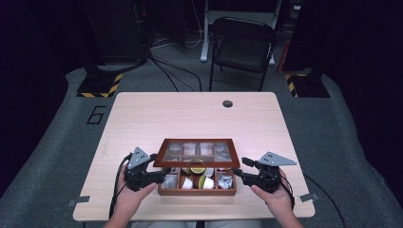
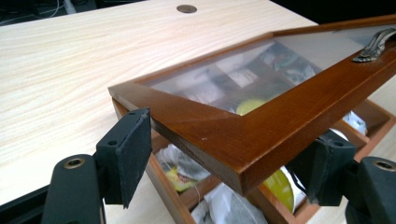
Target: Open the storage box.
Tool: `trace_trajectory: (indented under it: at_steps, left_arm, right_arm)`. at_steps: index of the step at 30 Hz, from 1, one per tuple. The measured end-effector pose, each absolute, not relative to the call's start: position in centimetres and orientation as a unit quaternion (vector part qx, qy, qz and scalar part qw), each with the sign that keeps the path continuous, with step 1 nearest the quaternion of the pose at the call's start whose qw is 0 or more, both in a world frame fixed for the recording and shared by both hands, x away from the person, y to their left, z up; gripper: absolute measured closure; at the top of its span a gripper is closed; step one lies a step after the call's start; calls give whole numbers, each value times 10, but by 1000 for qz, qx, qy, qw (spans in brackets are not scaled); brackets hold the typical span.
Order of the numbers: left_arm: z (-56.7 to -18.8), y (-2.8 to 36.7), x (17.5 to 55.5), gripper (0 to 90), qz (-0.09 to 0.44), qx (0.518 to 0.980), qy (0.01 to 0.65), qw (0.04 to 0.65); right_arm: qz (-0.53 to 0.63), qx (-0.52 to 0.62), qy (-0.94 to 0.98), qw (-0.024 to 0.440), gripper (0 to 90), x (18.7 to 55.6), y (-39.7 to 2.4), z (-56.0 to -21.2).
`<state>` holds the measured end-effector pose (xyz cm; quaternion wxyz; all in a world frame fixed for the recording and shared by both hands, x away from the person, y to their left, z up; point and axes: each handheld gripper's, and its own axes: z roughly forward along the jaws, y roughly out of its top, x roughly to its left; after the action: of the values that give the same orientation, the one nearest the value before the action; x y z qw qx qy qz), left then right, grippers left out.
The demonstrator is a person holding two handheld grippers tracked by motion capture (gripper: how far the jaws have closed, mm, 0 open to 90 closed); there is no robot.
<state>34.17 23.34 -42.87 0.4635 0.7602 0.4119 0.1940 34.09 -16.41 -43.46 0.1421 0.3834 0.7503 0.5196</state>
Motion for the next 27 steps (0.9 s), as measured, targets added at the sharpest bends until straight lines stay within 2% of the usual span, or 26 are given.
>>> trace_trajectory:
  at_steps: [27]
  left_arm:
    - [-404, 227, 383, 260, 214, 730, 429, 486]
  right_arm:
    - [530, 395, 732, 166, 376, 387, -145, -404]
